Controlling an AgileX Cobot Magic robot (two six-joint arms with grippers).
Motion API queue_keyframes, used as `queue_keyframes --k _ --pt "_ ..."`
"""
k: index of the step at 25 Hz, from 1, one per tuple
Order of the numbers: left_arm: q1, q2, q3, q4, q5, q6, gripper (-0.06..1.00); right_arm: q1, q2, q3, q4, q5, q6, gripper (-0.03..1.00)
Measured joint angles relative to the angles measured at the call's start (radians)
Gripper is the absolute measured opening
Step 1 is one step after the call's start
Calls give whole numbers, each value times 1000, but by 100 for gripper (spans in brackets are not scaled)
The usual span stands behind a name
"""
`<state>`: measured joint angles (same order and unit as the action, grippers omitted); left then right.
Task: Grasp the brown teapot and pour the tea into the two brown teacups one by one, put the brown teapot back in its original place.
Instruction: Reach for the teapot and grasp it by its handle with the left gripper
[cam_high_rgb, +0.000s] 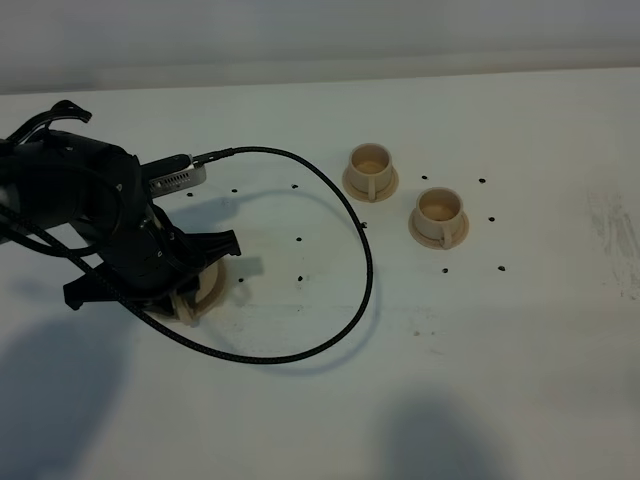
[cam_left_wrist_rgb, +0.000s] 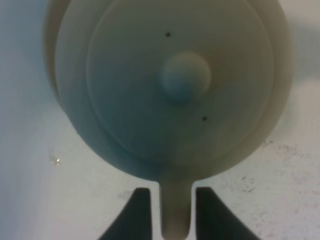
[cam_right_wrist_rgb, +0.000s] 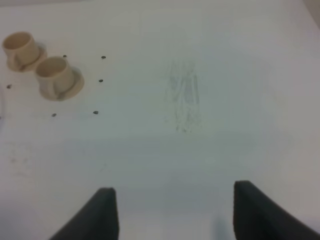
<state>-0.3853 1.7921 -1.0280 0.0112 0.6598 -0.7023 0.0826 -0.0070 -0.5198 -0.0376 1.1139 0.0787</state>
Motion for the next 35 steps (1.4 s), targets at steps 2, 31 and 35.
queue_keyframes --k 2,31,35 --pt "0 0 0 0 0 8 1 0 0 0 0 0 0 49" --pt "-1 0 0 44 30 72 1 0 0 0 0 0 0 49" --pt "-1 -9 0 76 39 76 1 0 0 0 0 0 0 49"
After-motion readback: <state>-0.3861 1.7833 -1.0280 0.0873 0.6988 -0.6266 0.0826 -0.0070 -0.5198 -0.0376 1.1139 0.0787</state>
